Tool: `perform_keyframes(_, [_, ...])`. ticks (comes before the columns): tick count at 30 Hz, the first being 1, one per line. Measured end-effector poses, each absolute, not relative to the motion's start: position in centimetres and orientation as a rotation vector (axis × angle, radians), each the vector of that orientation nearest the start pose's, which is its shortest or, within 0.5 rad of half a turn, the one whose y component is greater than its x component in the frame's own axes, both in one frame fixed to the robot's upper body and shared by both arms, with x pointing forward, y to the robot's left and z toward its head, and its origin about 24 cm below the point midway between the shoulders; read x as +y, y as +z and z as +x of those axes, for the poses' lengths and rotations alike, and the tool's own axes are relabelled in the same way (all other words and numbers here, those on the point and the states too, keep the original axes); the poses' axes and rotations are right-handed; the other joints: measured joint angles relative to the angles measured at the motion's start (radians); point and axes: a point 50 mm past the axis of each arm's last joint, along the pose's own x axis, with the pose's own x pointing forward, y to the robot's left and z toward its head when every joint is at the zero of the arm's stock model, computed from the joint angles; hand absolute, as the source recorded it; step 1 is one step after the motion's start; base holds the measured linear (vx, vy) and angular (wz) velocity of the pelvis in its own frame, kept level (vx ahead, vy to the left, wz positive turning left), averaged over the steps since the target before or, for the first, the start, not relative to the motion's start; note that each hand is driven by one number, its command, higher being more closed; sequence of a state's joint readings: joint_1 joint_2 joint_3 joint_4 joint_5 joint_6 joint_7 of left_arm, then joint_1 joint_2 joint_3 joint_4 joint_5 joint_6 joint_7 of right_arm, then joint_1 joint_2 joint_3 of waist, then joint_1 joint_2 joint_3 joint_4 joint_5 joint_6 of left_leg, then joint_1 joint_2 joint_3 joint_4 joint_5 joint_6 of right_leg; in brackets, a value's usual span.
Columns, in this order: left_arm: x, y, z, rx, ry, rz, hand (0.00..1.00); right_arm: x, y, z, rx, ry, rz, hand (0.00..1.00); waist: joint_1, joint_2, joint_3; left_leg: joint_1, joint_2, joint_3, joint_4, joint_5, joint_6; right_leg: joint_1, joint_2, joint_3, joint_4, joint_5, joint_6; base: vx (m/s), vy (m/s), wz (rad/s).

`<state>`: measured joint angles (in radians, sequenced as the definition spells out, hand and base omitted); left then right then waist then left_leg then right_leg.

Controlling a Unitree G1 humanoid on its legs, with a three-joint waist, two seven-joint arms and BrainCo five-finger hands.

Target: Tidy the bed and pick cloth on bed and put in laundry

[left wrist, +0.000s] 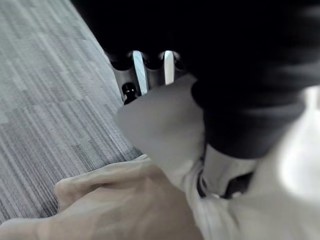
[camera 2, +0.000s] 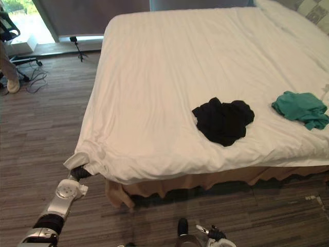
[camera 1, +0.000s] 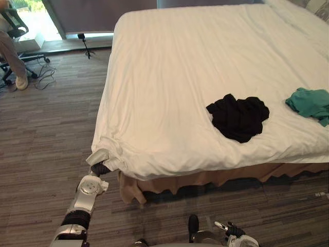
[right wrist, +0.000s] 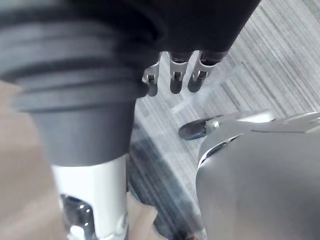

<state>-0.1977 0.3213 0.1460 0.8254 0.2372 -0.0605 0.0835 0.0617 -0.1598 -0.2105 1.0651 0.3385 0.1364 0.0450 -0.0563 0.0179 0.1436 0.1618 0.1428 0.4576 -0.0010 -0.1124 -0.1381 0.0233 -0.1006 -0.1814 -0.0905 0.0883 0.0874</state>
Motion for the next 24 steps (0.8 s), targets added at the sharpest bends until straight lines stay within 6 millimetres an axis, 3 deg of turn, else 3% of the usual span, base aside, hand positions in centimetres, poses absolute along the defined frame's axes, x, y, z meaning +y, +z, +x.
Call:
perform_keyframes(3, [28.2, -6.6, 22.7, 0.603, 0.318, 0.432, 0.00, -23.1, -16.4, 6.9, 1.199, -0.542, 0.441, 0.00, 0.000, 0.003, -0.005, 0.011, 0.007, 0.006, -0.002, 0.000, 0.000, 0.005, 0.007, 0.001, 0.000, -0.007, -0.007, 0.02, -0.050, -0.09])
perform_keyframes(5, [28.6, -9.0, 19.5, 0.740, 0.341, 0.422, 0.00, -23.3, -16.6, 5.7, 1.198, -0.648, 0.512, 0.00, 0.001, 0.010, -0.018, 0.031, 0.012, 0.018, -0.008, 0.000, -0.001, 0.018, 0.014, 0.002, 0.000, -0.016, -0.010, 0.02, -0.040, -0.10])
perform_keyframes(7, [28.7, -13.3, 11.0, 1.063, 0.405, 0.332, 0.00, -24.1, -16.6, 3.8, 1.187, -0.858, 0.604, 0.00, 0.007, 0.024, -0.050, 0.042, 0.015, 0.031, -0.020, 0.001, -0.003, 0.018, 0.020, -0.001, 0.000, -0.025, -0.007, 0.06, -0.039, -0.01])
perform_keyframes(8, [28.6, -13.8, 9.5, 1.115, 0.419, 0.313, 0.00, -24.3, -16.6, 3.4, 1.182, -0.907, 0.626, 0.00, 0.009, 0.025, -0.053, 0.044, 0.016, 0.032, -0.021, 0.001, -0.003, 0.019, 0.021, -0.003, 0.000, -0.025, -0.007, 0.05, -0.030, 0.12])
perform_keyframes(9, [28.5, -14.7, 5.7, 1.231, 0.448, 0.277, 0.00, -25.0, -16.5, 2.4, 1.170, -1.024, 0.671, 0.00, 0.019, 0.025, -0.056, 0.054, 0.018, 0.035, -0.023, -0.001, -0.006, 0.032, 0.022, -0.007, 0.000, -0.026, -0.005, -0.01, -0.019, 0.13])
perform_keyframes(10, [28.6, -14.9, 3.9, 1.279, 0.469, 0.261, 0.00, -25.5, -16.4, 1.6, 1.157, -1.110, 0.701, 0.00, 0.032, 0.024, -0.065, 0.053, 0.020, 0.039, -0.023, -0.004, -0.011, 0.033, 0.024, -0.010, 0.000, -0.027, -0.005, -0.05, -0.032, 0.16])
perform_keyframes(11, [28.9, -14.9, 1.7, 1.321, 0.514, 0.223, 0.00, -26.7, -16.1, 0.8, 1.121, -1.235, 0.730, 1.00, 0.053, 0.020, -0.076, 0.053, 0.019, 0.055, -0.027, -0.009, -0.017, 0.034, 0.028, -0.013, -0.001, -0.027, -0.004, -0.08, -0.028, 0.14])
perform_keyframes(12, [29.0, -14.9, 1.3, 1.330, 0.531, 0.209, 0.00, -27.2, -15.9, 0.7, 1.104, -1.275, 0.732, 1.00, 0.053, 0.019, -0.078, 0.053, 0.019, 0.060, -0.030, -0.012, -0.021, 0.034, 0.030, -0.015, -0.001, -0.028, -0.004, -0.11, -0.026, 0.13])
perform_keyframes(14, [29.3, -14.8, 0.6, 1.320, 0.569, 0.194, 0.00, -30.7, -14.5, 0.2, 0.993, -1.475, 0.739, 1.00, 0.054, 0.001, -0.087, 0.050, 0.013, 0.074, -0.034, -0.020, -0.026, 0.031, 0.025, -0.015, -0.002, -0.027, -0.003, -0.17, -0.029, -0.06])
perform_keyframes(16, [29.0, -14.8, 1.5, 1.258, 0.567, 0.175, 0.00, -34.7, -12.4, -0.4, 0.850, -1.622, 0.686, 1.00, 0.043, -0.020, -0.125, 0.050, 0.011, 0.085, -0.034, -0.023, -0.024, 0.025, 0.023, -0.008, -0.007, -0.027, -0.003, -0.14, -0.045, -0.17])
perform_keyframes(19, [28.0, -14.9, 3.3, 1.191, 0.491, 0.184, 0.00, -39.0, -9.0, 0.8, 0.663, -1.657, 0.540, 1.00, 0.029, -0.032, -0.161, 0.049, 0.008, 0.088, -0.033, -0.023, -0.024, 0.020, 0.022, -0.001, -0.007, -0.026, -0.004, -0.05, -0.038, -0.11])
perform_keyframes(20, [27.2, -14.9, 4.7, 1.150, 0.439, 0.205, 0.00, -41.5, -6.3, 3.3, 0.532, -1.602, 0.437, 1.00, 0.017, -0.035, -0.166, 0.046, 0.004, 0.096, -0.032, -0.024, -0.023, 0.011, 0.021, 0.013, -0.002, -0.020, -0.005, -0.07, -0.033, -0.31])
perform_keyframes(21, [27.0, -14.8, 5.5, 1.125, 0.420, 0.210, 0.00, -42.8, -4.5, 5.2, 0.451, -1.551, 0.376, 1.00, 0.015, -0.029, -0.161, 0.046, 0.003, 0.101, -0.032, -0.023, -0.023, 0.002, 0.021, 0.025, -0.002, -0.016, -0.008, -0.08, -0.032, -0.37])
perform_keyframes(22, [26.8, -14.8, 5.8, 1.111, 0.407, 0.219, 0.00, -43.3, -3.3, 6.6, 0.402, -1.511, 0.337, 1.00, 0.014, -0.029, -0.162, 0.045, 0.002, 0.107, -0.032, -0.023, -0.023, -0.005, 0.020, 0.032, -0.001, -0.014, -0.009, -0.08, -0.035, -0.28])
perform_keyframes(24, [26.3, -14.6, 6.9, 1.078, 0.352, 0.246, 0.00, -44.1, 1.3, 11.8, 0.229, -1.332, 0.163, 1.00, 0.006, -0.028, -0.162, 0.028, 0.002, 0.106, -0.029, -0.021, -0.024, -0.023, 0.022, 0.035, -0.001, -0.010, -0.012, -0.06, -0.050, -0.11])
